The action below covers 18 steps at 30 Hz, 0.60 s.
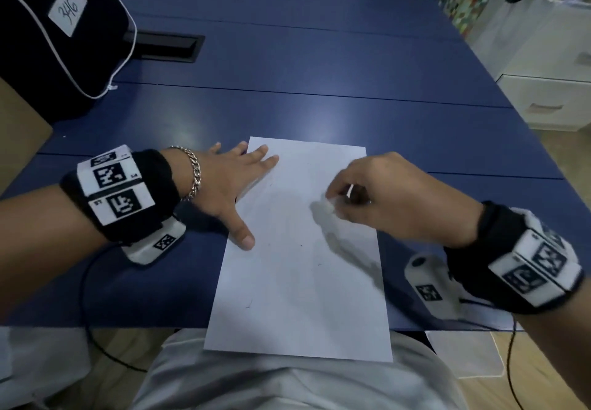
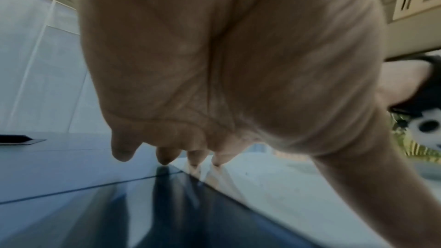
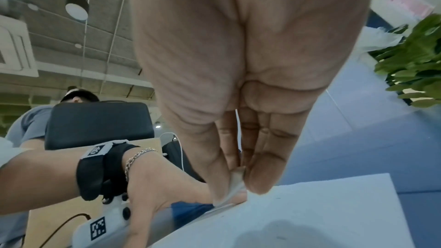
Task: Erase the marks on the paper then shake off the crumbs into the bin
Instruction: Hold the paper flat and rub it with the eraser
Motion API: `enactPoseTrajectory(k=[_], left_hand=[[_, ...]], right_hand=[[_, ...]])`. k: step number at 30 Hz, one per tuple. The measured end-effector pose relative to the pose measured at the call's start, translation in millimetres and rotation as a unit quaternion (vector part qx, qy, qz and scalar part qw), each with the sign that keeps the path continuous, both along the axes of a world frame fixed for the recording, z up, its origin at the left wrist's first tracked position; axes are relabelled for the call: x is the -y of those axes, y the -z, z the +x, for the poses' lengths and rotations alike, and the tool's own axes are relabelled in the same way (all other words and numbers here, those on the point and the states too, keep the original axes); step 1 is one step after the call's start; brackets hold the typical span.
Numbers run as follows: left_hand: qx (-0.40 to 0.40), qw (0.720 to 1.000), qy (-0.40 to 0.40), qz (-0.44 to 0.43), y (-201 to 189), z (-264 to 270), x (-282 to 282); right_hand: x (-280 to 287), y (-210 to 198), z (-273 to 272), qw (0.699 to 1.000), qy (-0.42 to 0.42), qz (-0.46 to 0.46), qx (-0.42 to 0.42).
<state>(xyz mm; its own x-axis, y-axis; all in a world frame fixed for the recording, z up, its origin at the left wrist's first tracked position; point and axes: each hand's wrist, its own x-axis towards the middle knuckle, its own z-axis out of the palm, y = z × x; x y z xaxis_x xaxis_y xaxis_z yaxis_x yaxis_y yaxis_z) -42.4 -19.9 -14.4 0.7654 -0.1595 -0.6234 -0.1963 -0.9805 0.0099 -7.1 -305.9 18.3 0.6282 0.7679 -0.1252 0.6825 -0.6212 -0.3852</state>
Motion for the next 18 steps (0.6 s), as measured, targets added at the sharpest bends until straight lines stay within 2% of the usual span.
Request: enactPoseTrajectory(k=[6, 9, 13, 18], left_hand=[[0.015, 1.000, 0.009, 0.015, 12, -3, -6], [0.011, 1.000, 0.011, 0.025, 13, -1, -6], [0.003, 0.999, 0.003, 0.036, 13, -1, -7], [0.003, 0.999, -0.003, 0.035, 11, -2, -4]], right_hand=[[-32, 7, 17, 0.999, -0.040, -0.029, -0.006], [-58, 19, 12, 0.996, -0.086, -0.029, 0.027], [-82, 30, 8, 0.996, -0.062, -0.025, 0.055], [-79, 25, -22, 0.975, -0.202, -0.093, 0.011]])
